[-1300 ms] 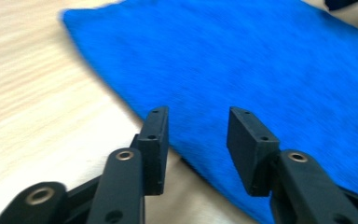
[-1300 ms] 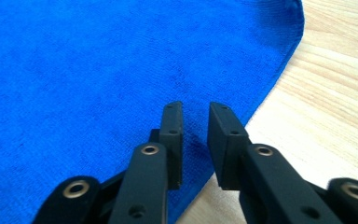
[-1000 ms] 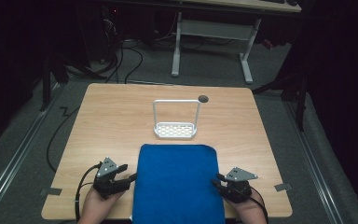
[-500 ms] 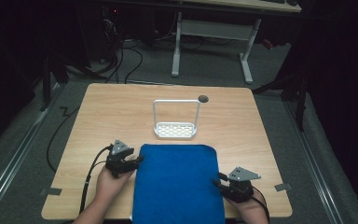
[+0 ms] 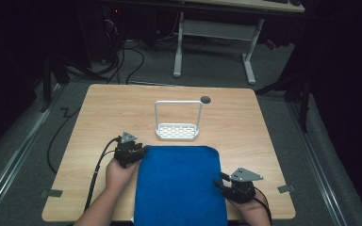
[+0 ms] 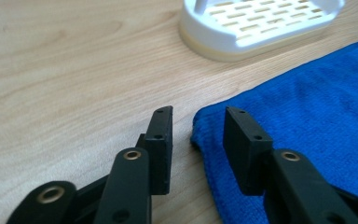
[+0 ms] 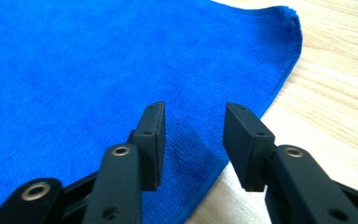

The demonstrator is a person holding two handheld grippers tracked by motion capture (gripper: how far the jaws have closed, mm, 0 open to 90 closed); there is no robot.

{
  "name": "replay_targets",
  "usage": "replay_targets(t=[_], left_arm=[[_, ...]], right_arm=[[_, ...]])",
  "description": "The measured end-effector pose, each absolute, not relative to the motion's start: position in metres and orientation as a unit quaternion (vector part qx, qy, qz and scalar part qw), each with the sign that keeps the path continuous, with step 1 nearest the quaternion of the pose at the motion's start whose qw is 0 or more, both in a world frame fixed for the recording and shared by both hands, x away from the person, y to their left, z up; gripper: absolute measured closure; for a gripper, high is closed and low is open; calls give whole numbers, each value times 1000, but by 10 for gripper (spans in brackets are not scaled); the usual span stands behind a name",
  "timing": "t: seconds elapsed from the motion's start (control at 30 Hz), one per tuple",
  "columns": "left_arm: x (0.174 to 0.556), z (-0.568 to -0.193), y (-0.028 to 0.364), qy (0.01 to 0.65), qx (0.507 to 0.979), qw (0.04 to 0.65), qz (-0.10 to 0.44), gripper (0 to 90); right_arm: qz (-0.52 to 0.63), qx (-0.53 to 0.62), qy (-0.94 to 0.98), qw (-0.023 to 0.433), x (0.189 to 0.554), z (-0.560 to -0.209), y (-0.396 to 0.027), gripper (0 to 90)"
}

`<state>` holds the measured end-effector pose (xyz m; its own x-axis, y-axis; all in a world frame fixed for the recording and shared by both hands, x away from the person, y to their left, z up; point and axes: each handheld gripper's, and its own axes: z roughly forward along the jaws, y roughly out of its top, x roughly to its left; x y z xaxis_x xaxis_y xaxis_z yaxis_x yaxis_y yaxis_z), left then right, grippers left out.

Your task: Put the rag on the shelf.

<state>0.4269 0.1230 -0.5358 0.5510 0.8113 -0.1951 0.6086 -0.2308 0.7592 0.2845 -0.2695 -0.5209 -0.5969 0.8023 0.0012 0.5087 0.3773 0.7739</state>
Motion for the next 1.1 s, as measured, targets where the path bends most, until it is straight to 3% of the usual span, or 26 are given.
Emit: replay_targets(t=[0.23, 0.4, 0.77, 0.83, 1.1], left_arm=[[426, -536, 122, 451, 782, 412, 125, 754], [423, -535, 117, 438, 792, 401, 141, 829], [424, -536, 118, 435, 793, 405, 134, 866], [425, -536, 118, 437, 792, 406, 131, 868], [425, -536, 120, 439, 791, 407, 124, 868]], right_arm=[[389, 415, 788, 235, 288, -518, -272, 545], [382, 450, 772, 237, 303, -514, -271, 548], [341, 477, 768, 259, 360, -516, -252, 498], [331, 481, 771, 256, 375, -518, -248, 569], [329, 500, 764, 240, 389, -524, -247, 698]])
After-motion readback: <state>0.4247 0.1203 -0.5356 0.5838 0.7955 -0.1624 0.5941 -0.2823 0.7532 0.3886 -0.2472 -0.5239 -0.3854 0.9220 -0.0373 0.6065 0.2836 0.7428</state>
